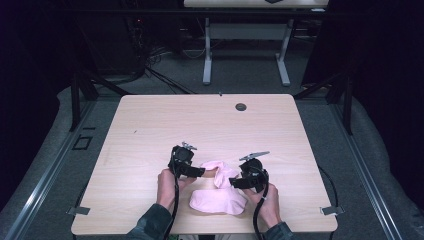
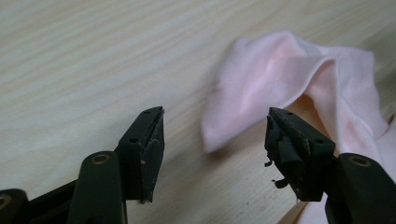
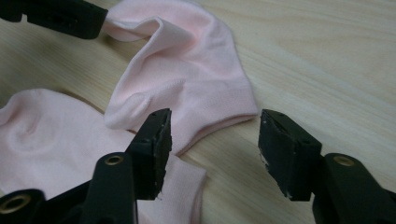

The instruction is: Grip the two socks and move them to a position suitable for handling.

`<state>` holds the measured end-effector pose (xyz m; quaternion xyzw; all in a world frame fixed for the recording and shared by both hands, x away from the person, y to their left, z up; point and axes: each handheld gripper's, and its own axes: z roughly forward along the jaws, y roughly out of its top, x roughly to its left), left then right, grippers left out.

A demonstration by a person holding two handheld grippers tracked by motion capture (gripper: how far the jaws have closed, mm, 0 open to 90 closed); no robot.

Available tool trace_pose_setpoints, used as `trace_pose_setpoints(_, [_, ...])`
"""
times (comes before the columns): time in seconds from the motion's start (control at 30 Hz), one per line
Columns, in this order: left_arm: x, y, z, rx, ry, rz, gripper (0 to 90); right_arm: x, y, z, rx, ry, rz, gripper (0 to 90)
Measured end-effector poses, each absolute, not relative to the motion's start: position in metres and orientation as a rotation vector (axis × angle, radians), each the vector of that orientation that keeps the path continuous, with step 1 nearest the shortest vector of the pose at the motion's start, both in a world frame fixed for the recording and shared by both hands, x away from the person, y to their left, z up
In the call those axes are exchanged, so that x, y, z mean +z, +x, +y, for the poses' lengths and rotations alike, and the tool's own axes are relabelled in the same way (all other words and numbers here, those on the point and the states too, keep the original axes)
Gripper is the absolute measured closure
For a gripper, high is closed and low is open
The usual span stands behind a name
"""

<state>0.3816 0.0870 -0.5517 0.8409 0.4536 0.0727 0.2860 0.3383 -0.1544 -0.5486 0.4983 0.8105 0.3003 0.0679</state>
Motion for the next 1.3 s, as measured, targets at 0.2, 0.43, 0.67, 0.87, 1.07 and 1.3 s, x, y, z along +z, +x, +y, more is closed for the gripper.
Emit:
trace_pose_setpoints(0.2, [-0.557, 0.381, 0.083, 0.214, 2.275, 1.185, 45.3, -0.558, 0.344, -0.142, 0.844, 1.489, 2.465, 47.1])
trace_pose_setpoints(0.43, [-0.557, 0.381, 0.083, 0.24, 2.263, 1.137, 60.0, -0.562, 0.345, -0.133, 0.81, 1.434, 2.46, 55.9])
trace_pose_setpoints(0.67, [-0.562, 0.385, 0.079, 0.264, 2.289, 1.096, 85.6, -0.563, 0.344, -0.13, 0.848, 1.392, 2.474, 77.1])
trace_pose_setpoints(0.87, [-0.562, 0.385, 0.079, 0.28, 2.273, 1.08, 89.6, -0.561, 0.345, -0.133, 0.838, 1.377, 2.51, 82.2])
trace_pose_setpoints(1.07, [-0.553, 0.379, 0.091, 0.321, 2.206, 1.067, 90.0, -0.559, 0.344, -0.138, 0.86, 1.362, 2.508, 83.0])
trace_pose_setpoints(1.3, [-0.532, 0.364, 0.106, 0.404, 2.19, 1.013, 90.0, -0.546, 0.343, -0.145, 0.869, 1.332, 2.485, 83.2])
